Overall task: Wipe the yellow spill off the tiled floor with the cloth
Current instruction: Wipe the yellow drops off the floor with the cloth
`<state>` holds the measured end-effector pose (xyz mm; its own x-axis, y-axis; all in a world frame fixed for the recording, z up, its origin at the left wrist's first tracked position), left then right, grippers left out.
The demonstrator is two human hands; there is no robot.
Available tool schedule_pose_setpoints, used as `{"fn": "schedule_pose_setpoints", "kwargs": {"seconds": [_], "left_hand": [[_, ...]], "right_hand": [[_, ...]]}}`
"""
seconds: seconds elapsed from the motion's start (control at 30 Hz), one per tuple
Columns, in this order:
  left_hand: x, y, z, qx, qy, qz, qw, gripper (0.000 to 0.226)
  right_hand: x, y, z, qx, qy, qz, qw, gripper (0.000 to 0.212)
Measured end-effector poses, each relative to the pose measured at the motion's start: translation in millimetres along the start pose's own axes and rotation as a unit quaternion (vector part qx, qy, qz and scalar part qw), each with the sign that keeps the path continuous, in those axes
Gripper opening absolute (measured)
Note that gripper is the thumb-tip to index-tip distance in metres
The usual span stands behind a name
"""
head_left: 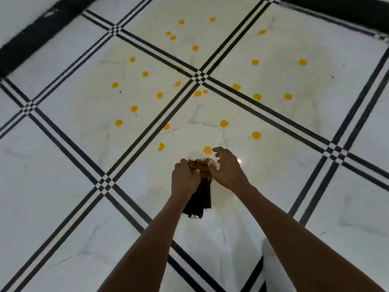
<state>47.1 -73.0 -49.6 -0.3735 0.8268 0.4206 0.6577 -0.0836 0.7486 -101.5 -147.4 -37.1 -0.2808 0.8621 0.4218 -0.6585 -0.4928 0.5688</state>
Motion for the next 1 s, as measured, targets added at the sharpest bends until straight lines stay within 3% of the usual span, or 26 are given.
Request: {"fn": "schedule_pose_setpoints", "kwargs": {"seconds": [0.13, 0.27, 0.4, 0.5, 0.6, 0.67, 0.8, 1.0], "left_hand": [[-11.2, -17.9, 25.5, -0.004, 0.040, -0.022, 0.999, 0.051], [-17.1, -25.5, 43.9, -0.008, 0.064, 0.001, 0.998, 0.038], [-18.6, -22.9, 24.1, 0.165, 0.010, 0.014, 0.986, 0.028], [-16.0, -9.9, 5.8, 0.348, -0.013, -0.004, 0.937, 0.026], [-24.7, -0.3, -3.7, 0.442, -0.038, -0.011, 0.896, 0.031], [-30.9, 4.4, -3.6, 0.484, -0.044, -0.014, 0.874, 0.037], [-36.8, 22.0, -1.4, 0.488, -0.048, -0.051, 0.870, 0.033], [-37.1, 25.4, -13.1, 0.494, -0.060, -0.041, 0.866, 0.036]], "right_hand": [[-15.5, -9.8, -12.0, 0.021, 0.005, -0.002, 1.000, 0.051], [-23.9, -21.5, -13.2, 0.043, -0.029, 0.045, 0.998, 0.056], [-22.9, -12.0, -17.1, -0.010, -0.070, 0.032, 0.997, 0.053], [-20.9, -10.3, -33.6, -0.142, -0.142, 0.039, 0.979, 0.062], [-21.8, -25.9, -45.1, -0.272, -0.210, 0.111, 0.932, 0.069], [-23.2, -34.7, -42.5, -0.323, -0.210, 0.160, 0.909, 0.068], [-18.4, -28.6, -26.1, -0.361, -0.173, 0.206, 0.893, 0.047], [-8.7, -11.2, -16.6, -0.398, -0.119, 0.199, 0.888, 0.032]]}}
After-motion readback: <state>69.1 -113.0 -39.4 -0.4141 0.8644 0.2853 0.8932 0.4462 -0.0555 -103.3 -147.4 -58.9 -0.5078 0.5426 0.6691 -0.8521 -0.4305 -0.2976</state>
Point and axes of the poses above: each hand's wrist, its own x-axis away from the middle knuckle, its own y-axis out of the back of the hand, z = x × y, the point moved 10 cm from there along -x, towards the middle knuckle, and after that the axes turned 9 degrees about -y, right-handed, at the moved point
